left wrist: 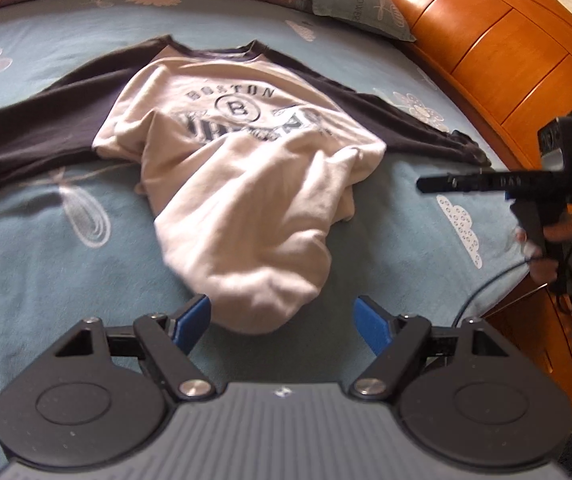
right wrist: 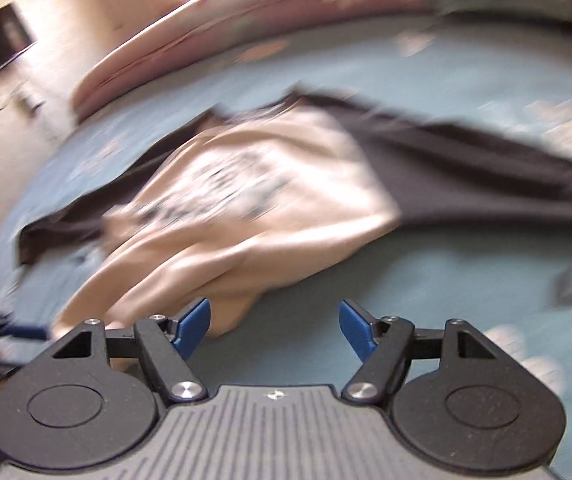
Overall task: Fold clothes
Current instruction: 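Release the sleeve and move the right gripper back over the sweatshirt body, then grasp the dark sleeve cuff with the left gripper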
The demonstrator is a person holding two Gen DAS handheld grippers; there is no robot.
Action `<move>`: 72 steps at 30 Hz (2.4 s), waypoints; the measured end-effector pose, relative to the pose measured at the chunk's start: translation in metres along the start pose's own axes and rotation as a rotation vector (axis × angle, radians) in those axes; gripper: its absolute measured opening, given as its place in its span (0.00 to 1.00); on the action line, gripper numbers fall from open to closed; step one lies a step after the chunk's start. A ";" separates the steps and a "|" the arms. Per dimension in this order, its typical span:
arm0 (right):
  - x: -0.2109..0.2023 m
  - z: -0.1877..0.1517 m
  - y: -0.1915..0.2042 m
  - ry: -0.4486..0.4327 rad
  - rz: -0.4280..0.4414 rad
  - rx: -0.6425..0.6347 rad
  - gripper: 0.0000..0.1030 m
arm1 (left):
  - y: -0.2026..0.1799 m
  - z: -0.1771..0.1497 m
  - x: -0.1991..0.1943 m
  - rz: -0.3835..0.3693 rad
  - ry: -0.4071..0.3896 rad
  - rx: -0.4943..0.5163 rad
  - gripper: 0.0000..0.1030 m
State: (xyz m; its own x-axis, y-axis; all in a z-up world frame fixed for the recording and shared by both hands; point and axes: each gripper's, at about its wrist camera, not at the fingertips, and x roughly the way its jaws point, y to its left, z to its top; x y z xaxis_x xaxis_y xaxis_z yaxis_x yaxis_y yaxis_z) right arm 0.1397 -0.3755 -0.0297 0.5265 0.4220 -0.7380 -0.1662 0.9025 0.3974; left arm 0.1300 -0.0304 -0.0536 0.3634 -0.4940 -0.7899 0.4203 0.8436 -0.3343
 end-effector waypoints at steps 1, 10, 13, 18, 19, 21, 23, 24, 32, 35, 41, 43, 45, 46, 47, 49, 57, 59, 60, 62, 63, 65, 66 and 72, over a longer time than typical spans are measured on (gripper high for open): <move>0.008 -0.007 0.015 0.021 0.021 -0.018 0.74 | 0.004 -0.004 0.000 0.005 0.002 -0.006 0.76; 0.052 -0.044 0.089 0.106 0.099 -0.105 0.76 | 0.037 -0.024 0.001 0.059 0.013 -0.065 0.76; 0.060 -0.056 0.097 0.113 0.077 -0.106 0.79 | 0.054 -0.028 -0.003 0.076 0.012 -0.093 0.77; 0.059 -0.069 0.091 0.056 0.092 -0.028 0.88 | 0.094 -0.032 -0.012 0.109 0.002 -0.160 0.77; 0.059 -0.069 0.089 0.047 0.099 -0.005 0.88 | 0.102 -0.033 -0.013 0.110 0.000 -0.185 0.77; 0.058 -0.068 0.085 0.036 0.110 0.031 0.89 | 0.119 -0.036 -0.014 0.114 -0.002 -0.233 0.76; 0.057 -0.070 0.082 0.022 0.120 0.064 0.90 | 0.131 -0.040 -0.014 0.112 -0.007 -0.261 0.76; 0.057 -0.071 0.081 0.015 0.120 0.075 0.90 | 0.136 -0.040 -0.016 0.105 -0.014 -0.272 0.76; 0.060 -0.074 0.092 0.015 0.094 0.046 0.95 | 0.196 -0.025 -0.047 0.182 -0.125 -0.330 0.76; 0.063 -0.074 0.096 0.020 0.090 0.034 0.99 | 0.227 -0.014 -0.066 0.243 -0.215 -0.345 0.76; 0.065 -0.073 0.101 0.024 0.072 0.025 1.00 | 0.290 0.012 -0.082 0.283 -0.357 -0.391 0.79; 0.065 -0.073 0.100 0.025 0.071 0.031 1.00 | 0.308 0.016 -0.076 0.282 -0.373 -0.443 0.79; 0.064 -0.073 0.100 0.025 0.070 0.039 1.00 | 0.319 0.012 -0.075 0.290 -0.379 -0.471 0.79; 0.064 -0.073 0.100 0.024 0.069 0.041 1.00 | 0.324 0.009 -0.075 0.295 -0.380 -0.482 0.79; 0.064 -0.073 0.100 0.023 0.067 0.042 1.00 | 0.328 0.005 -0.076 0.300 -0.382 -0.494 0.79; 0.065 -0.074 0.101 0.022 0.063 0.039 1.00 | 0.340 -0.003 -0.080 0.304 -0.396 -0.521 0.79; 0.067 -0.072 0.105 0.032 0.053 0.019 1.00 | 0.367 -0.030 -0.130 0.375 -0.500 -0.624 0.79; 0.067 -0.073 0.106 0.031 0.050 0.015 1.00 | 0.371 -0.037 -0.133 0.327 -0.501 -0.678 0.79; 0.067 -0.073 0.106 0.032 0.048 0.013 1.00 | 0.374 -0.041 -0.131 0.294 -0.488 -0.723 0.79; 0.067 -0.073 0.107 0.034 0.045 0.013 1.00 | 0.379 -0.050 -0.123 0.187 -0.484 -0.822 0.78; 0.067 -0.073 0.107 0.034 0.045 0.014 1.00 | 0.381 -0.055 -0.118 0.129 -0.491 -0.871 0.78; 0.067 -0.073 0.107 0.034 0.043 0.012 1.00 | 0.388 -0.064 -0.106 0.066 -0.511 -0.951 0.76; 0.067 -0.073 0.107 0.034 0.042 0.010 1.00 | 0.390 -0.066 -0.103 0.055 -0.539 -0.968 0.77; 0.067 -0.074 0.108 0.034 0.034 0.005 1.00 | 0.409 -0.056 -0.096 0.043 -0.599 -1.021 0.77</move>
State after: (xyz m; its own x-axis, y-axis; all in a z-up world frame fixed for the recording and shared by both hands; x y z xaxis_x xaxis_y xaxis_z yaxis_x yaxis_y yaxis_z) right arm 0.0958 -0.2432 -0.0766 0.4921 0.4556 -0.7418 -0.1793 0.8869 0.4257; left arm 0.2209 0.3734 -0.1433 0.8066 -0.2521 -0.5346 -0.3617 0.5049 -0.7838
